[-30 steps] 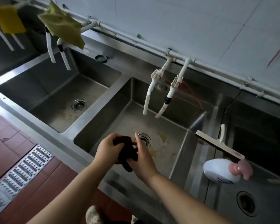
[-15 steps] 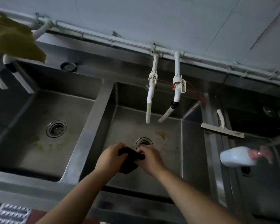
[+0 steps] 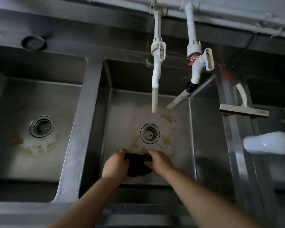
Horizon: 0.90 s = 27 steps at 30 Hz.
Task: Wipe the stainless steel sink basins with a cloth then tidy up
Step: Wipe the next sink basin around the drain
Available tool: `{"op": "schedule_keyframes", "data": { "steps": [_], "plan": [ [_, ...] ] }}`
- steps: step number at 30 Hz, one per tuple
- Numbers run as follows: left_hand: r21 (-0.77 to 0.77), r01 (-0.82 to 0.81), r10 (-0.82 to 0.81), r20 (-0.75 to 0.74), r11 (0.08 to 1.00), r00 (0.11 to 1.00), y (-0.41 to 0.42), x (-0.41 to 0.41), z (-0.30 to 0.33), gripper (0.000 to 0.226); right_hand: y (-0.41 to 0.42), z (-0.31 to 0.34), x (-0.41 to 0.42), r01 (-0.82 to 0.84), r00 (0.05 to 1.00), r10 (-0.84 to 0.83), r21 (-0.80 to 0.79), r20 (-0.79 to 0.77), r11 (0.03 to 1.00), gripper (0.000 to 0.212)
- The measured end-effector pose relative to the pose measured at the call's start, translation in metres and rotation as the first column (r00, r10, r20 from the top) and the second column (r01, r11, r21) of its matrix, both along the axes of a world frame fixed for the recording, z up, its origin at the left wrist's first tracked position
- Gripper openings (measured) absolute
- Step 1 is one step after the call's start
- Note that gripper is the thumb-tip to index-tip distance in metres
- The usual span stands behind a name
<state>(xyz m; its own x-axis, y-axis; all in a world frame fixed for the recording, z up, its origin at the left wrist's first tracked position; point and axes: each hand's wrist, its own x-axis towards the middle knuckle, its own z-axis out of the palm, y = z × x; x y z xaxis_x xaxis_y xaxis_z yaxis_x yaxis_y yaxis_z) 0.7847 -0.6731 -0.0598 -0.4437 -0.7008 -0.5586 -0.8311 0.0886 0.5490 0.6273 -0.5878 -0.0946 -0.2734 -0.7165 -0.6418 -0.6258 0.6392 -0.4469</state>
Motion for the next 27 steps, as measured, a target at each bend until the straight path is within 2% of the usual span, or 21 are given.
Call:
{"op": "schedule_keyframes", "data": {
  "steps": [2,4,6,8,10,12,16,19,21,24,27],
  "plan": [
    [-0.044,-0.015,0.017,0.037,0.999,0.999,-0.010,-0.003,-0.007,0.035,-0.008,-0.017,-0.008,0.027,0.999,-0.027,0.015,-0.020,1.000,0.048],
    [-0.100,-0.002,0.007,0.054,0.995,0.999,-0.023,-0.003,-0.006,0.039,-0.014,-0.030,-0.016,0.067,0.998,-0.067,0.040,-0.001,0.997,0.058],
    [-0.202,0.054,-0.044,0.056,0.978,0.997,-0.037,-0.002,-0.002,0.038,-0.018,-0.043,-0.023,0.030,1.000,-0.031,0.071,0.006,0.997,0.054],
    [-0.344,0.137,-0.123,0.063,0.929,0.990,-0.052,-0.001,0.004,0.035,-0.022,-0.056,-0.023,-0.043,0.999,0.042,0.029,0.024,0.999,0.037],
    [-0.463,0.234,-0.221,0.081,0.855,0.972,-0.068,-0.001,0.011,0.031,-0.022,-0.071,-0.017,-0.149,0.989,0.149,0.011,0.020,0.989,0.031],
    [-0.565,0.348,-0.336,0.129,0.748,0.933,-0.085,-0.002,0.015,0.028,-0.021,-0.091,-0.008,-0.288,0.958,0.288,0.062,0.015,0.956,0.040],
    [-0.669,0.549,-0.503,0.290,0.502,0.814,-0.121,-0.005,0.012,0.021,-0.017,-0.127,0.008,-0.589,0.808,0.590,0.041,-0.008,0.807,0.060],
    [-0.706,0.588,-0.521,0.355,0.396,0.777,-0.150,-0.008,0.002,0.017,-0.014,-0.147,0.020,-0.634,0.766,0.627,-0.004,-0.138,0.773,0.069],
    [-0.711,0.580,-0.502,0.361,0.397,0.786,-0.167,-0.010,-0.005,0.013,-0.021,-0.157,0.030,-0.590,0.788,0.576,0.002,-0.217,0.807,0.071],
    [-0.686,0.570,-0.463,0.367,0.451,0.807,-0.182,-0.013,-0.012,0.017,-0.047,-0.172,0.038,-0.477,0.836,0.452,-0.007,-0.312,0.879,0.072],
    [-0.673,0.567,-0.456,0.362,0.476,0.813,-0.187,-0.014,-0.017,0.018,-0.088,-0.185,0.023,-0.415,0.837,0.369,-0.029,-0.405,0.910,0.073]
  ]
}}
